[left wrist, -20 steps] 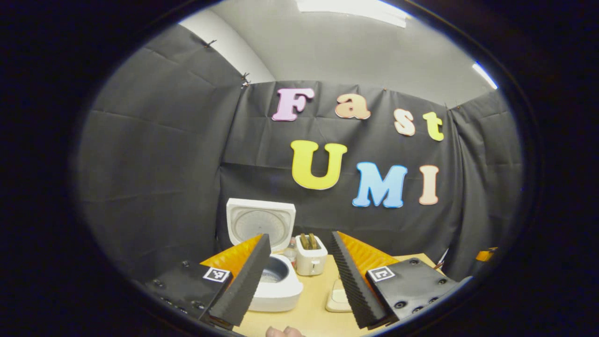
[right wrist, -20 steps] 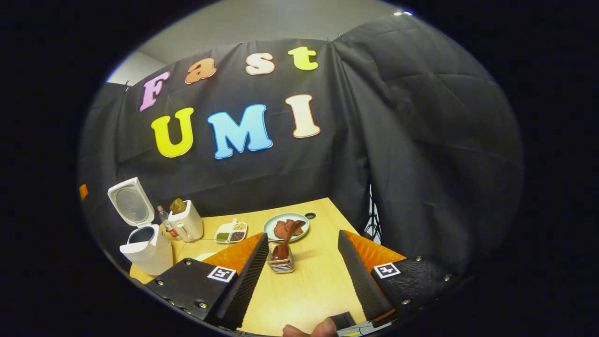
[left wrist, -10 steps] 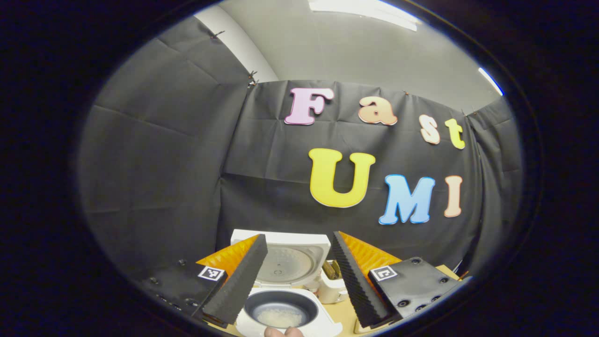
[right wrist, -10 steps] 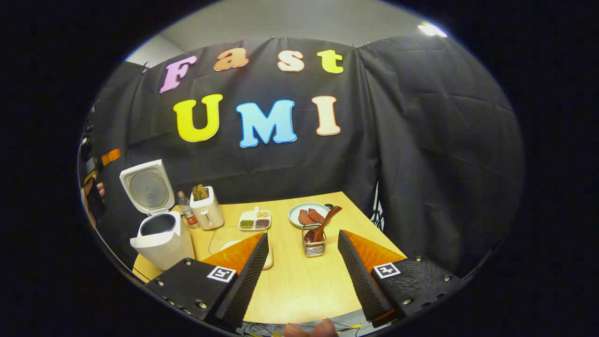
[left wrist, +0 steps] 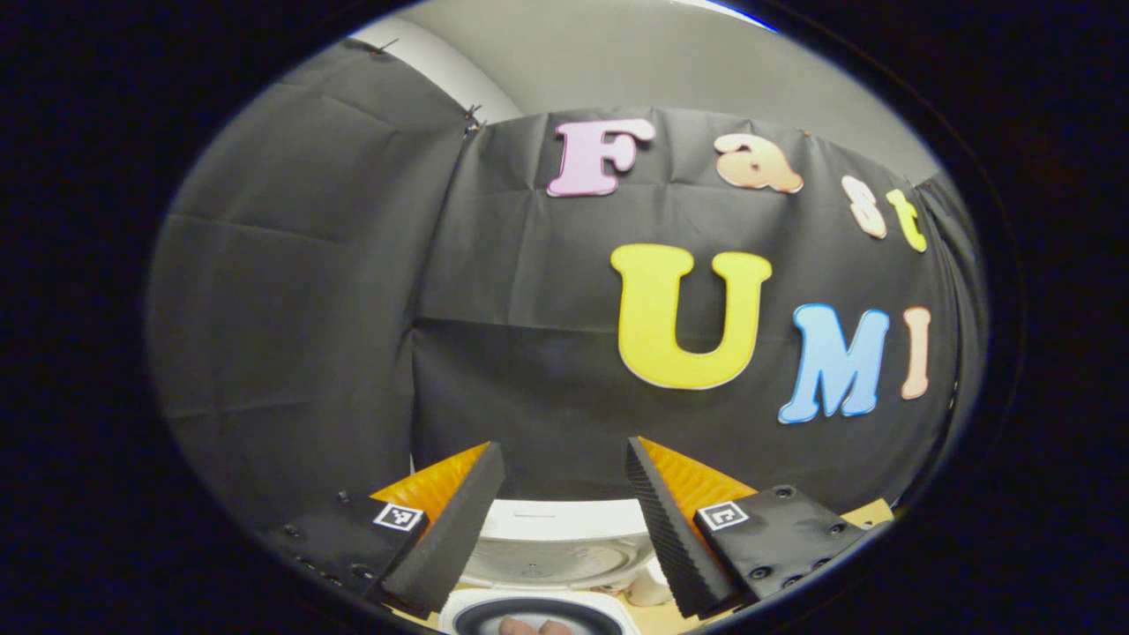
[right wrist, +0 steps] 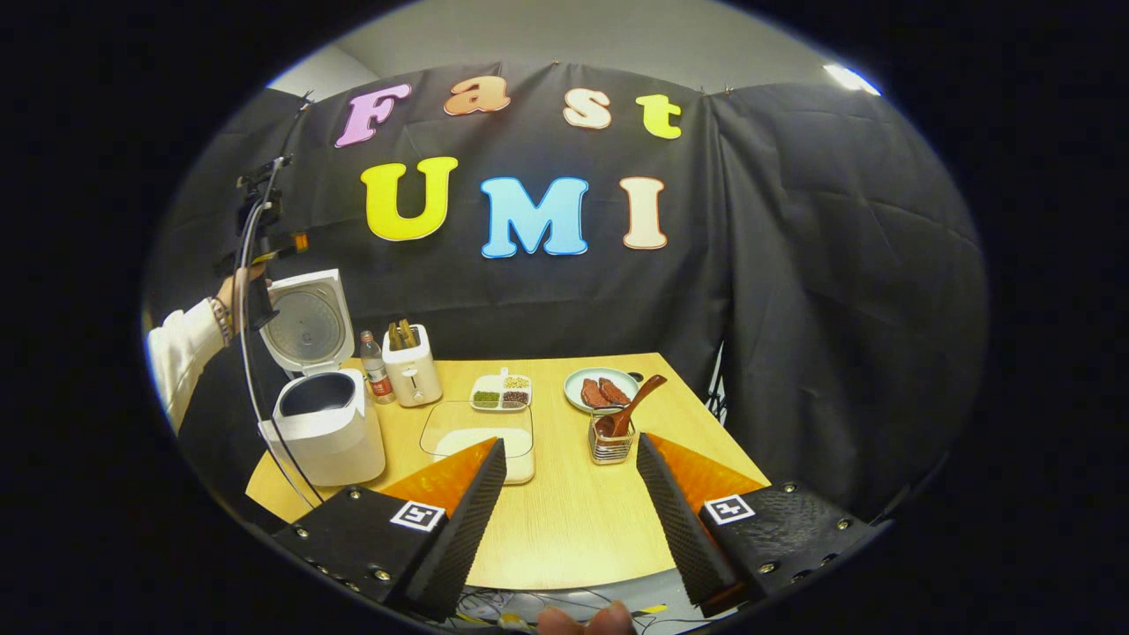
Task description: Close the left gripper, press the button to open the rice cooker; take a wooden spoon from the chopstick holder with the right hand, scoop a spoonful of rice and pour it into the rice cooker, then put the wooden spoon back into the chopstick holder.
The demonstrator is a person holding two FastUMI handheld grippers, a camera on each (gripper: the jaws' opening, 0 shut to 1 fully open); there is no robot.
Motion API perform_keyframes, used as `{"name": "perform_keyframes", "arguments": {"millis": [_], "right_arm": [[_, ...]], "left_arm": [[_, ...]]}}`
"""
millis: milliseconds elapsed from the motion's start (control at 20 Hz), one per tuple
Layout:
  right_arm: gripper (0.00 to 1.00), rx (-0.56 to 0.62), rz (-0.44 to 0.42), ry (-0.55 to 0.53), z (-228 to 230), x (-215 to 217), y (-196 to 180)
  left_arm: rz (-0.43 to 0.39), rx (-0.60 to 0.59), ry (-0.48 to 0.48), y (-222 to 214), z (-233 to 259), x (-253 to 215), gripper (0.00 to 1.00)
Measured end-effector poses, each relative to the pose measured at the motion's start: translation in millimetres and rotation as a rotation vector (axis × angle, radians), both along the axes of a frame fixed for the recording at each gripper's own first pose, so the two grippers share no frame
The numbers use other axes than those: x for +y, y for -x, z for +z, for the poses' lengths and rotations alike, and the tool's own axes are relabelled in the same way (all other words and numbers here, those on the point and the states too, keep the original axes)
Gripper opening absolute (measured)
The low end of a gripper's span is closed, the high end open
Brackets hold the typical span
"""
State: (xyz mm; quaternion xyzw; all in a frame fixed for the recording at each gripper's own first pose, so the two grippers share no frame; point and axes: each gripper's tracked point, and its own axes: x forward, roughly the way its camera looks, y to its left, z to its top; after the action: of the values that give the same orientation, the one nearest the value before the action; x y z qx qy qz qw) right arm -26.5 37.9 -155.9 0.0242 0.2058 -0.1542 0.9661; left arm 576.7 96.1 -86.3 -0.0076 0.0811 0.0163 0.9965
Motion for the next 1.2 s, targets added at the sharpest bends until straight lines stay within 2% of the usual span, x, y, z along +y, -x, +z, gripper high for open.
{"name": "perform_keyframes", "arguments": {"millis": [100,200,250,300,400,500,550,650,750,850,1050,1200], "right_arm": [[0.92,0.015,-0.001,-0.011,-4.2,-0.3,1.6],[0.92,0.024,-0.001,-0.029,-8.2,0.2,1.3],[0.92,0.027,0.003,-0.042,-10.0,3.2,0.3],[0.92,0.030,0.010,-0.050,-11.5,6.3,-0.7],[0.92,0.038,0.030,-0.057,-15.3,12.4,-4.7],[0.92,0.039,0.049,-0.071,-16.9,18.8,-6.6],[0.92,0.038,0.059,-0.079,-18.8,22.1,-8.0],[0.92,0.046,0.074,-0.091,-23.2,26.1,-9.3],[0.92,0.053,0.087,-0.104,-27.1,30.9,-9.8],[0.92,0.061,0.097,-0.107,-31.4,33.9,-8.0],[0.92,0.090,0.107,-0.114,-41.8,37.4,-0.3],[0.92,0.119,0.109,-0.118,-50.6,39.5,8.2]], "left_arm": [[0.026,0.071,-0.036,-17.7,-23.0,10.3,0.97],[0.031,0.188,-0.029,-15.5,-52.8,8.1,0.94],[0.010,0.132,-0.082,-19.3,-44.7,10.6,0.96],[0.000,0.160,-0.088,-14.3,-48.6,7.2,0.97],[0.002,0.174,-0.045,-5.6,-53.6,6.2,0.98],[-0.019,0.178,-0.046,25.1,-53.6,0.1,0.95],[-0.026,0.172,-0.052,48.1,-56.2,0.3,0.98],[-0.035,0.165,-0.066,92.0,-65.6,-6.8,0.94],[-0.033,0.173,-0.069,133.8,-85.0,-12.2,0.97],[-0.020,0.187,-0.061,171.2,-111.9,-15.9,0.94],[-0.004,0.235,-0.052,218.0,-167.4,-14.5,0.96],[0.006,0.257,-0.069,233.2,-192.9,-15.7,0.96]]}}
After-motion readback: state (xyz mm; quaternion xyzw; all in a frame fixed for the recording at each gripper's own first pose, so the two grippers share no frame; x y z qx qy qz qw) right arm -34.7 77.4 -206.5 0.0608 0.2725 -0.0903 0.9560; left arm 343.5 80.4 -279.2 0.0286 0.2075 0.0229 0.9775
